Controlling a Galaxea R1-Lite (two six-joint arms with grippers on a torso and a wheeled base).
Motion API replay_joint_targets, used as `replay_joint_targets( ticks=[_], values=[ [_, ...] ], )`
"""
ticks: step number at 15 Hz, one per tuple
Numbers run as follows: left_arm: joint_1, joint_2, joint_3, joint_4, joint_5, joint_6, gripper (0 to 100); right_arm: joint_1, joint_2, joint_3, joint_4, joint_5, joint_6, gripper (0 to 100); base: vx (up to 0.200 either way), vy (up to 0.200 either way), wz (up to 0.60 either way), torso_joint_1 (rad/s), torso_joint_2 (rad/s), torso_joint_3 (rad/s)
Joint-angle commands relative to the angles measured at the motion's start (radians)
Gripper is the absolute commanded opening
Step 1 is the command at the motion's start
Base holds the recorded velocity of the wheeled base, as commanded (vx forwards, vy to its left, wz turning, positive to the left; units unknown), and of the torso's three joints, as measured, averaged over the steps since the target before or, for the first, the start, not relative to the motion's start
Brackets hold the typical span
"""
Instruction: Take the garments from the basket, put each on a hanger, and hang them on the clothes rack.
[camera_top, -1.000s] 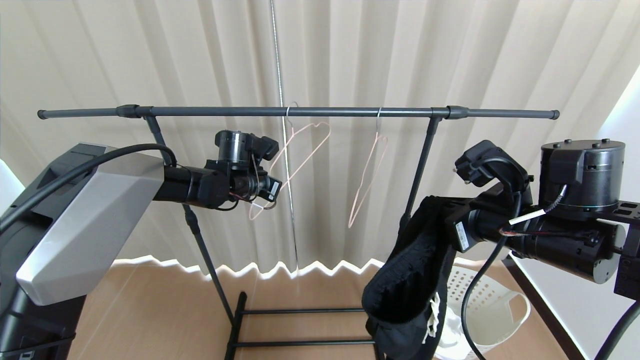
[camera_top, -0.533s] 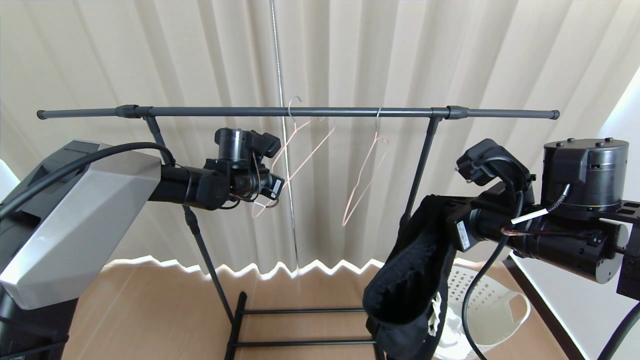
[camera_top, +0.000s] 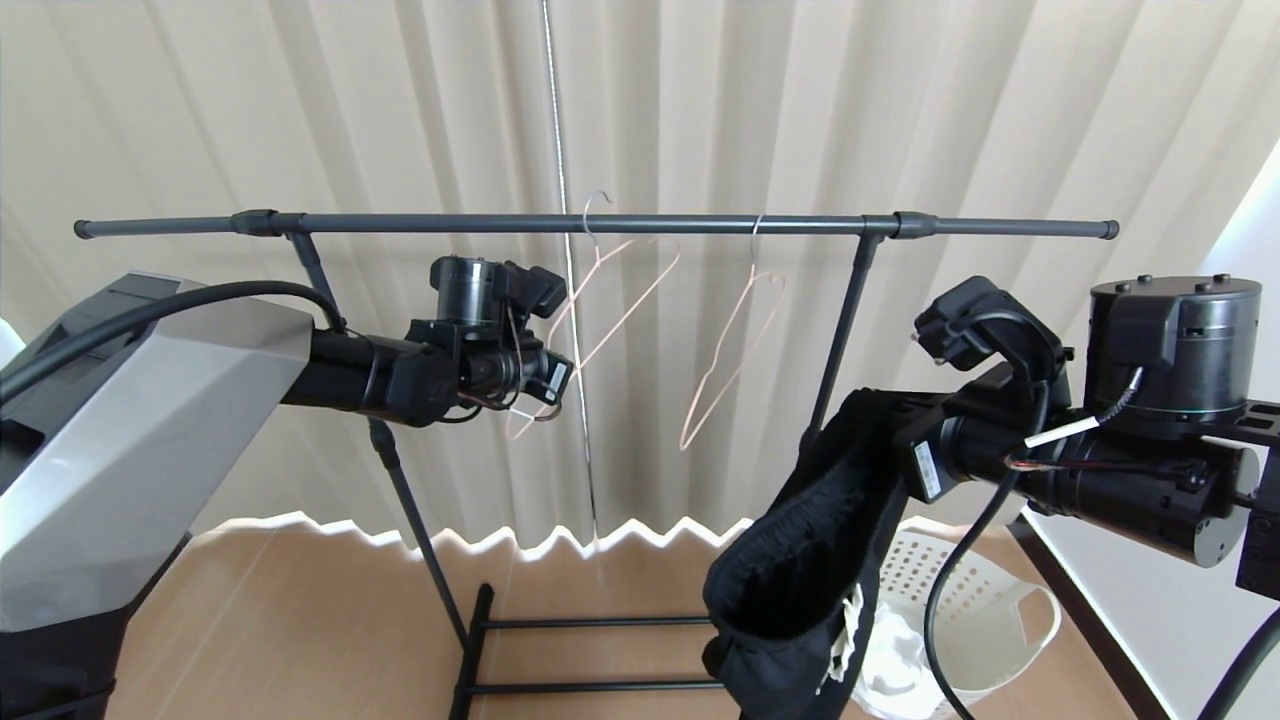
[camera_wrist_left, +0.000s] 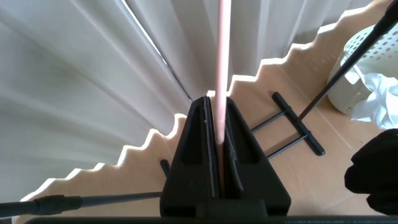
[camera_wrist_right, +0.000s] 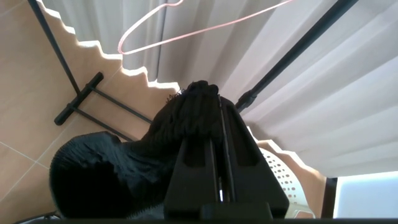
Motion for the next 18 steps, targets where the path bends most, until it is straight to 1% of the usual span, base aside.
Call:
replay_joint_targets(
  ticks=[1,4,8,9,13,17,18],
  values=[
    [0.000,-0.029,0.034,-0.016,0.000,0.000,0,0.001,-0.005,0.000,-0.001,-0.001,0.000,0,0.000,0.000,0.00,0.000,0.00,0.000],
    [0.000,-0.060,0.091,-0.065,0.000,-0.001,0,0.001,-0.006,0.000,-0.001,0.000,0.000,0,0.000,0.000,0.00,0.000,0.00,0.000],
    [0.000,-0.129,0.191,-0.067,-0.003,-0.006,0,0.001,-0.009,0.004,-0.001,-0.001,-0.003,0,0.000,0.000,0.00,0.000,0.00,0.000],
    [-0.003,-0.151,0.223,-0.071,-0.003,-0.007,0,0.001,-0.009,0.004,-0.001,-0.001,-0.003,0,0.000,0.000,0.00,0.000,0.00,0.000],
    [-0.014,-0.226,0.379,-0.202,-0.001,-0.012,0,0.002,-0.011,0.006,-0.001,-0.001,-0.003,0,0.000,0.000,0.00,0.000,0.00,0.000],
    [-0.012,-0.339,0.527,-0.211,-0.004,-0.012,0,0.002,-0.019,0.008,-0.001,-0.001,-0.003,0,0.000,0.000,0.00,0.000,0.00,0.000],
    [-0.011,-0.364,0.568,-0.220,-0.021,-0.010,0,0.002,-0.017,0.009,-0.001,-0.001,-0.003,0,0.000,0.000,0.00,0.000,0.00,0.000]
  ],
)
